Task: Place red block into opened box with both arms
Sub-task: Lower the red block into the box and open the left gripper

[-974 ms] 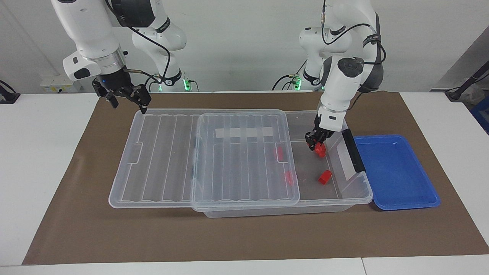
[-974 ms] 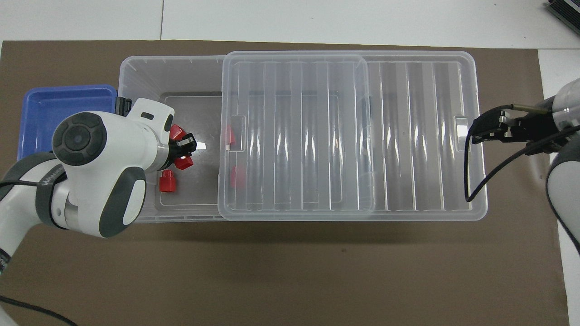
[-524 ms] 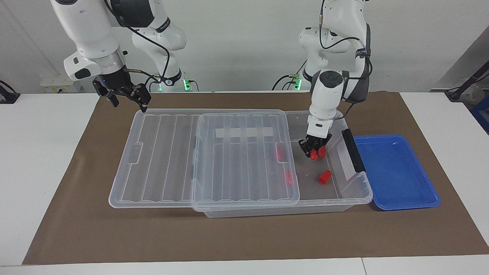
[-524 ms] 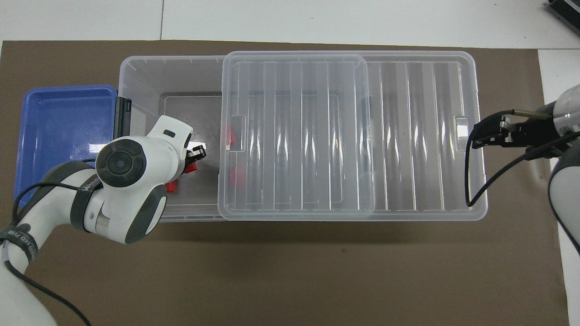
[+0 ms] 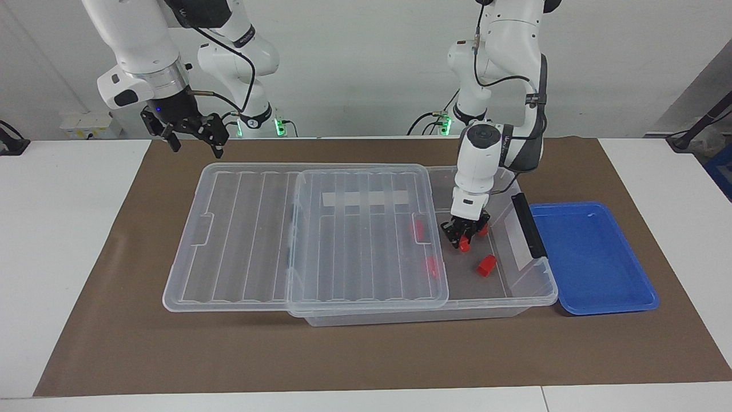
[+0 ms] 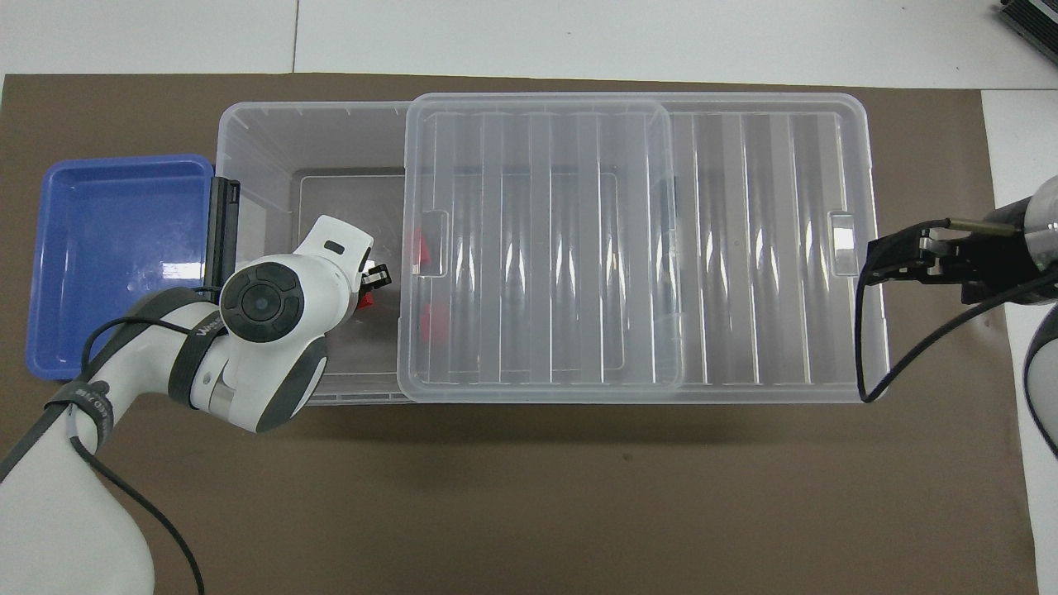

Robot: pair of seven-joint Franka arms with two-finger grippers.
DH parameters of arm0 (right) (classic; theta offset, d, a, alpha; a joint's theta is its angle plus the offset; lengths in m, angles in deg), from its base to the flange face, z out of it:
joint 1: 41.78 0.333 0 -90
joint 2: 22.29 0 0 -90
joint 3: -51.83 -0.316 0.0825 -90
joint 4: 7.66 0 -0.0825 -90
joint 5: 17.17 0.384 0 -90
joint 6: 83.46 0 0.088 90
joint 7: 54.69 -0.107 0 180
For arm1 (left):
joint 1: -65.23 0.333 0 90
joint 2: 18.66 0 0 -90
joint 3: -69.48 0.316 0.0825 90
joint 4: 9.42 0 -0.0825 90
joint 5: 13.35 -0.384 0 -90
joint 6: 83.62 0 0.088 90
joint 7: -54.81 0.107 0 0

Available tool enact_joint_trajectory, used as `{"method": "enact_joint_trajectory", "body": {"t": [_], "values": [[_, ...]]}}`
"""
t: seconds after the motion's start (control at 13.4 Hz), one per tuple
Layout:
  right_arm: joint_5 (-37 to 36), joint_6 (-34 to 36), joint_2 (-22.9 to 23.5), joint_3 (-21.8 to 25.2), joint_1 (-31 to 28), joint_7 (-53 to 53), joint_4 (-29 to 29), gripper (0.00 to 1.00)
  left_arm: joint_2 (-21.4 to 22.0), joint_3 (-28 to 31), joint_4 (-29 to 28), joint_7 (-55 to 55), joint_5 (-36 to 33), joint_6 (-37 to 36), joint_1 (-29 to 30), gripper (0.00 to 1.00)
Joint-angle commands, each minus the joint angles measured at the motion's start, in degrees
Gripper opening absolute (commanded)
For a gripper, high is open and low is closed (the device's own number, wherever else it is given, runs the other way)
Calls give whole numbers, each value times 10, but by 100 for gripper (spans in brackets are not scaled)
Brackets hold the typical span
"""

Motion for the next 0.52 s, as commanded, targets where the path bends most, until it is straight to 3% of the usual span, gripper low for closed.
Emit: {"method": "enact_joint_trajectory", "body": {"t": [0.0,0.45], "values": [[14,-11,-8,-3,-11,29,-12,100,-8,11,-4,-14,-36,12,-11,0],[14,-15,-2,-4,-11,29,-6,100,-12,11,-5,-13,-44,13,-8,0]]}}
